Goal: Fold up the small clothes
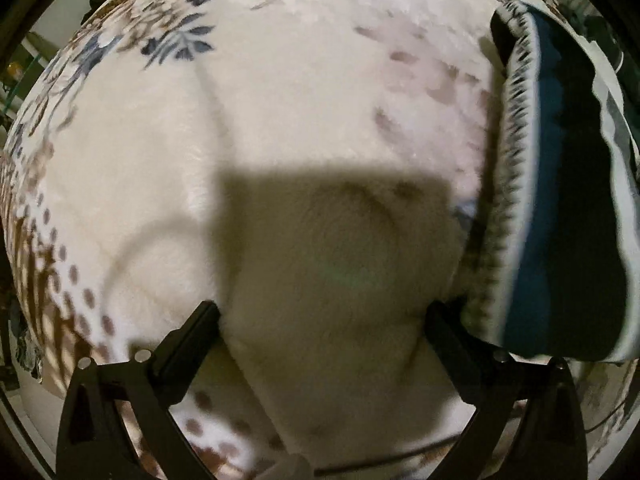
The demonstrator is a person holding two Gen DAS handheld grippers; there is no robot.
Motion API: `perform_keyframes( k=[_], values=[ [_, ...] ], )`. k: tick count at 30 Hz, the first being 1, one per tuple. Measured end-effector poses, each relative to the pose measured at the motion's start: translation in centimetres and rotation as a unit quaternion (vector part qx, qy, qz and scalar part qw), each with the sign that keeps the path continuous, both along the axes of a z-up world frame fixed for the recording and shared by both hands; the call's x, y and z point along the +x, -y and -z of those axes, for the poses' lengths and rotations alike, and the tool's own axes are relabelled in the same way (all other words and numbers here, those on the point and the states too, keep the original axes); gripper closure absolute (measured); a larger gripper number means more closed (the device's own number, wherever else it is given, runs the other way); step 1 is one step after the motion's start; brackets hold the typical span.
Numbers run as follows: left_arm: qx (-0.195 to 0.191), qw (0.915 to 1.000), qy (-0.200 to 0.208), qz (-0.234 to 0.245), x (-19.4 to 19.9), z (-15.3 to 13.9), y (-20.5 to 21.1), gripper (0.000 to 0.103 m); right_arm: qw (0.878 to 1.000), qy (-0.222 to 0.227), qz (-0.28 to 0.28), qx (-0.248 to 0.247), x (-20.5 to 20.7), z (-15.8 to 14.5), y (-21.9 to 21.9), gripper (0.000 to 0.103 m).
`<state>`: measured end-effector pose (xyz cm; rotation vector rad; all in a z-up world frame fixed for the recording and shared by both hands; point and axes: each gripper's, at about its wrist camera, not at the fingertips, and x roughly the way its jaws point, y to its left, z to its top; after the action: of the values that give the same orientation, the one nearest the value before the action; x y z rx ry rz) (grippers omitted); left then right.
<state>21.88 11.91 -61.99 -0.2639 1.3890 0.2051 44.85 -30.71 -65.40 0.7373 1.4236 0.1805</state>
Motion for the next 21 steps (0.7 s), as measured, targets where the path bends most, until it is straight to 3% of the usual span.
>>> perform_keyframes(
  k=[2,4,5,10,11,12,13,17,21],
  values=[
    [-0.002,1.0,0.004,-0.003,0.0,-1.2,-0.1,0.0,1.0,-0.015,0.002,0.026,-1.6,-0.1,0.6,0.084],
    [-0.01,0.9996,0.02,-0.014,-0.2,-2.7,-0.4,0.0,0.999,-0.022,0.0,0.03,-4.0,-0.5,1.0,0.048],
    [-0.018,0.9993,0.025,-0.021,-0.3,-3.2,-0.6,0.0,0.999,-0.029,0.001,0.035,-5.7,-0.6,0.9,0.041],
    [-0.034,0.9977,0.028,-0.052,-0.4,-4.0,-0.9,0.0,0.99,-0.125,-0.004,0.064,-12.8,3.1,-0.8,0.038],
    [-0.035,0.9975,0.027,-0.055,-0.5,-4.0,-0.8,0.0,0.986,-0.141,0.004,0.089,-14.1,4.2,-1.1,0.038],
    [-0.036,0.9975,0.025,-0.056,-0.3,-3.8,-0.6,0.0,0.984,-0.139,0.017,0.111,-14.9,4.7,-1.5,0.055],
    [-0.035,0.9976,0.023,-0.055,-1.0,-3.8,-0.4,0.0,0.985,-0.129,0.03,0.116,-15.6,4.5,-1.6,0.089],
    [-0.051,0.9962,0.043,-0.056,1.0,-3.7,-0.3,0.0,0.997,-0.064,0.035,0.035,-16.8,0.7,-0.8,0.096],
    [-0.11,0.99,0.067,-0.056,1.9,-3.3,-0.7,0.0,0.992,-0.124,-0.001,0.037,-16.5,3.1,-0.3,0.092]
  ],
)
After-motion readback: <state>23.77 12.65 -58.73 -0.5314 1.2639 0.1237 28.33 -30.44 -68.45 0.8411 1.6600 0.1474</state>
